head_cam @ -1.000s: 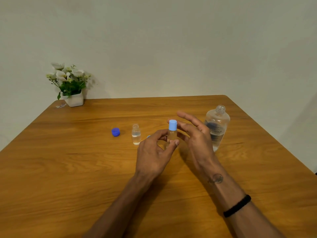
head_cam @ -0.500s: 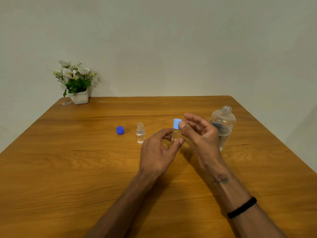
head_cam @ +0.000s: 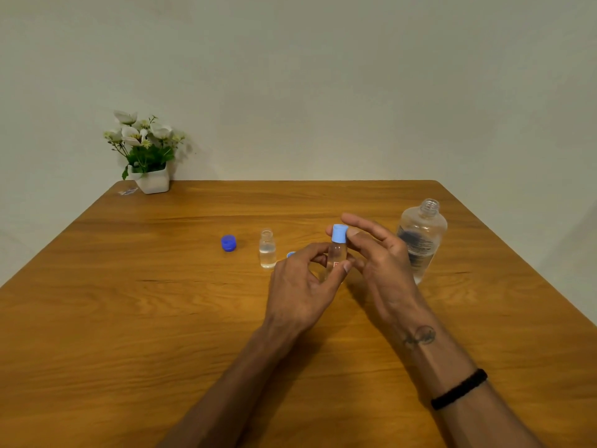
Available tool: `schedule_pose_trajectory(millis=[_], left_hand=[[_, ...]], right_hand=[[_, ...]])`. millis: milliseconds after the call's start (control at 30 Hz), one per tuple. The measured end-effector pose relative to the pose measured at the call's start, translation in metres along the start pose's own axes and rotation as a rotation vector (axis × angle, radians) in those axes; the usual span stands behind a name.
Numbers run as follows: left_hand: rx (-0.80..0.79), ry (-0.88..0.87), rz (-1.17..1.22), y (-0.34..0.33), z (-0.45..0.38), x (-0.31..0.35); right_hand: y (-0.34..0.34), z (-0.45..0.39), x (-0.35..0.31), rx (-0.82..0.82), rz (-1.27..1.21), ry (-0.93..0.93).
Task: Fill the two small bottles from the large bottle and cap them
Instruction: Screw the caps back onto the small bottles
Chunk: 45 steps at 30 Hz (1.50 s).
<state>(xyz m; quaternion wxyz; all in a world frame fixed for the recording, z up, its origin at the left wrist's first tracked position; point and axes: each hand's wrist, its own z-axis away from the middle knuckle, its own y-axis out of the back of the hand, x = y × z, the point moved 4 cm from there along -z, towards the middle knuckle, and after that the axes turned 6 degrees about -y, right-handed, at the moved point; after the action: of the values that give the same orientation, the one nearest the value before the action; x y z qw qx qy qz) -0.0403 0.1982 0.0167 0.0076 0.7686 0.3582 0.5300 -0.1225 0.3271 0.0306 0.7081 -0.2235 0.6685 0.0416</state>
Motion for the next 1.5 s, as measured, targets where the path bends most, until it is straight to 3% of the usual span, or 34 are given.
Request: schedule_pose_trajectory(millis=[433,767,1100,1333,1500], left_hand=[[0.036,-0.004,-0.044,0.002,0.0,0.002],[0.115,-0.115,-0.279,0.009,0.009,0.011],[0.291,-0.197,-0.108,0.025,0.004,0.025],[0.438,-0.033,-0.215,0.087,0.027,0.02],[0.41,0.109,-0.362,0.134,0.043,-0.02]], right_hand=[[-0.001,0.005,-0.005,0.028,0.031,0.093],[-0.004,0.01,-0.007,0.082,0.09,0.216],[-0.013,0.018,-0.008,0.113,0.037,0.201],[-0.023,0.023,-0.003,0.108,0.496,0.296],[-0.043,0.01,0.01,0.003,0.952,0.27]])
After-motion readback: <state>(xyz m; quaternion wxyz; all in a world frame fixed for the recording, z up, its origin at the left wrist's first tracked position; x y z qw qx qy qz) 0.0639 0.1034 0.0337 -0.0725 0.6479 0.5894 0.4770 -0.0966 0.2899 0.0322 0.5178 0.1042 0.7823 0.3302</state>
